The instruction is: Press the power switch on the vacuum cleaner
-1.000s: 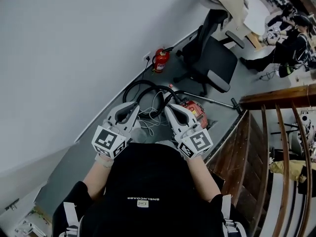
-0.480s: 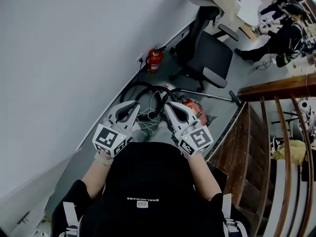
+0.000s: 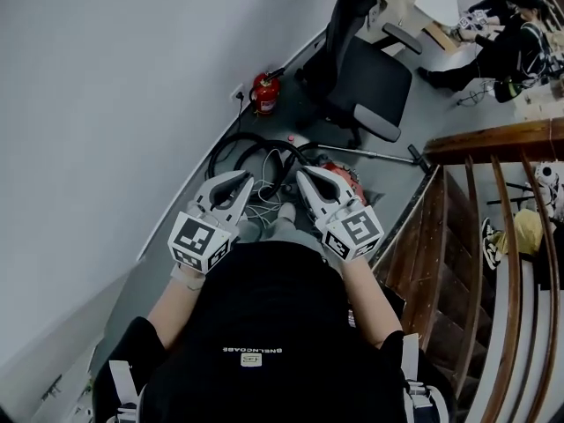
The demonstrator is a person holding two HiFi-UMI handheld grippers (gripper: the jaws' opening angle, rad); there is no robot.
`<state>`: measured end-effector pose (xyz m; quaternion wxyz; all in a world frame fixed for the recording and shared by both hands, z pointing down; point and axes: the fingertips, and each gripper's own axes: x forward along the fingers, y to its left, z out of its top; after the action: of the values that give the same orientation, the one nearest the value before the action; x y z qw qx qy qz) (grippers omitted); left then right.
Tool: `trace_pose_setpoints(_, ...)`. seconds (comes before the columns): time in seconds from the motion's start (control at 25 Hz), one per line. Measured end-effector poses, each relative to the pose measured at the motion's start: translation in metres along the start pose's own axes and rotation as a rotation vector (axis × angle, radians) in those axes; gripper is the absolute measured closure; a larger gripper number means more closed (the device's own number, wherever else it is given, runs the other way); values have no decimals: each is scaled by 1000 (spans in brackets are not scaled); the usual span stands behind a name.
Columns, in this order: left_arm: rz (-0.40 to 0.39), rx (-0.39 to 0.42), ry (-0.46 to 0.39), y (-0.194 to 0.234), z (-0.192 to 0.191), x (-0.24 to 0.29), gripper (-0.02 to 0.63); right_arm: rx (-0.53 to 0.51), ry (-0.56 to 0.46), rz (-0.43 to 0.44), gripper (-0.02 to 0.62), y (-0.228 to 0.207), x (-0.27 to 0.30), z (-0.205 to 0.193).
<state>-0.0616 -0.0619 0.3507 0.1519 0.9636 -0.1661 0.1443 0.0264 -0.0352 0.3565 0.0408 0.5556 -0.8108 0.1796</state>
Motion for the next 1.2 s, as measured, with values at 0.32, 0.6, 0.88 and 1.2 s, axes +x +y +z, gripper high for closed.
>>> trace_pose_setpoints(0.32,6,19,81,-15,-16,39,589,16,132,-99,568,-63,-28,-61)
trace_pose_setpoints(0.6,-2,27,131,-39,-27,78,591,97,247,-199,568,-135,-61,-138)
trace_pose_setpoints(0.88,-30,45,221,-57,-56,111,589,149,390,-256,569,-181,-85,-220)
trace_pose_setpoints(1.2,-20,40,289,-63,-88,137,590,179,548,-313,569,-232,-95,-309)
